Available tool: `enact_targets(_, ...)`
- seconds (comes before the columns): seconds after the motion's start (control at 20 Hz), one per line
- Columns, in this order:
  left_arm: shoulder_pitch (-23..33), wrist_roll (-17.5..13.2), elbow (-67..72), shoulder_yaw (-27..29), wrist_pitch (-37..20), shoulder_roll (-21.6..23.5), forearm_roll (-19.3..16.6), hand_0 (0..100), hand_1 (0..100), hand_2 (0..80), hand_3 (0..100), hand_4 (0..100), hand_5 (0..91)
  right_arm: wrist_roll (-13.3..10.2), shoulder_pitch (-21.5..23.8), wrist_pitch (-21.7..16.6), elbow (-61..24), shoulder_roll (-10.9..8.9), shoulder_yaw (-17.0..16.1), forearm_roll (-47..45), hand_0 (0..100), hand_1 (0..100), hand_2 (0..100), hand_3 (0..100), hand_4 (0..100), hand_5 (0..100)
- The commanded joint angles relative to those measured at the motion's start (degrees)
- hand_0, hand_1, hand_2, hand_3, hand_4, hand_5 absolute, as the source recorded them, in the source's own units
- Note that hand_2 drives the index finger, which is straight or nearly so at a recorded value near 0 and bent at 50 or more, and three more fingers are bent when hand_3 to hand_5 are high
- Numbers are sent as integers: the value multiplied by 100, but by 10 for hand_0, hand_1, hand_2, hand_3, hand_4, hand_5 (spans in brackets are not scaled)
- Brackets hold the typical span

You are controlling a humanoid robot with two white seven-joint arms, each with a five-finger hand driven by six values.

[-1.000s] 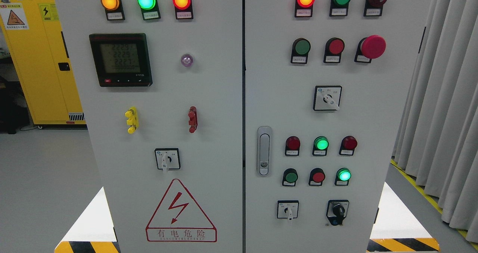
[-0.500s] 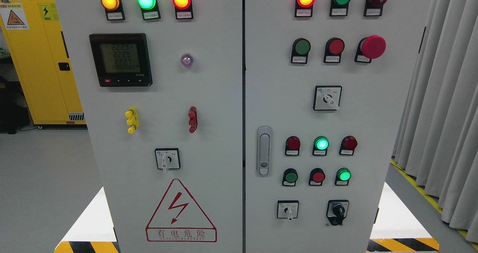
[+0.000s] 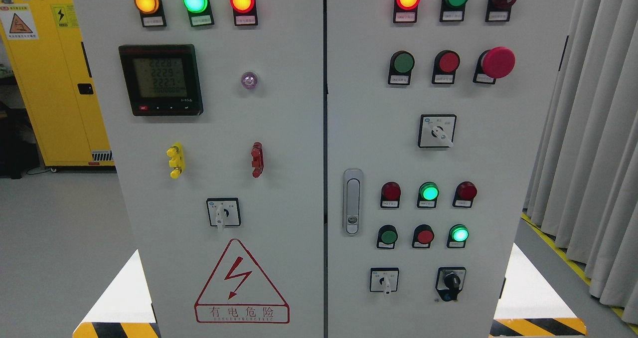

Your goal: Turn on light switch 1

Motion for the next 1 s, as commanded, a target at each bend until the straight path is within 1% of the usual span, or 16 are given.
enact_targets(0.0,627,200,-3323,-18,8,-10,-12,248,475,373,636,732,602,-7,0,3,0,0,0,0,0,500,40,0,0,0)
enact_targets(0.1,725,454,-3808,-62,-9,68,-12,175,507,408,657,739,621,-7,0,3,0,0,0,0,0,500,40,0,0,0)
enact_targets(0.15,734,560,-3975,-62,-9,77,-20,167,513,413,661,743,628,-7,0,3,0,0,0,0,0,500,40,0,0,0)
enact_targets(0.25,734,552,-4362,-10,-9,77,-12,138,552,479,705,748,661,-7,0,3,0,0,0,0,0,500,40,0,0,0)
enact_targets(0.3,726,535,-4581,-10,-9,77,-20,137,553,482,706,747,661,-7,0,3,0,0,0,0,0,500,40,0,0,0)
enact_targets(0.4,699,509,-4994,-10,8,77,-38,136,569,514,725,731,647,-7,0,3,0,0,0,0,0,500,40,0,0,0)
enact_targets(0.65,655,517,-6032,-106,70,77,-73,130,575,542,740,742,647,-7,0,3,0,0,0,0,0,500,40,0,0,0)
enact_targets(0.75,655,535,-6340,-237,79,200,-73,126,576,547,741,745,650,-7,0,3,0,0,0,0,0,500,40,0,0,0)
enact_targets(0.85,664,605,-6691,-370,79,306,-73,122,578,532,742,747,650,-7,0,3,0,0,0,0,0,500,40,0,0,0)
enact_targets(0.95,664,719,-6947,-405,79,289,-73,121,579,527,742,748,648,-7,0,3,0,0,0,0,0,500,40,0,0,0)
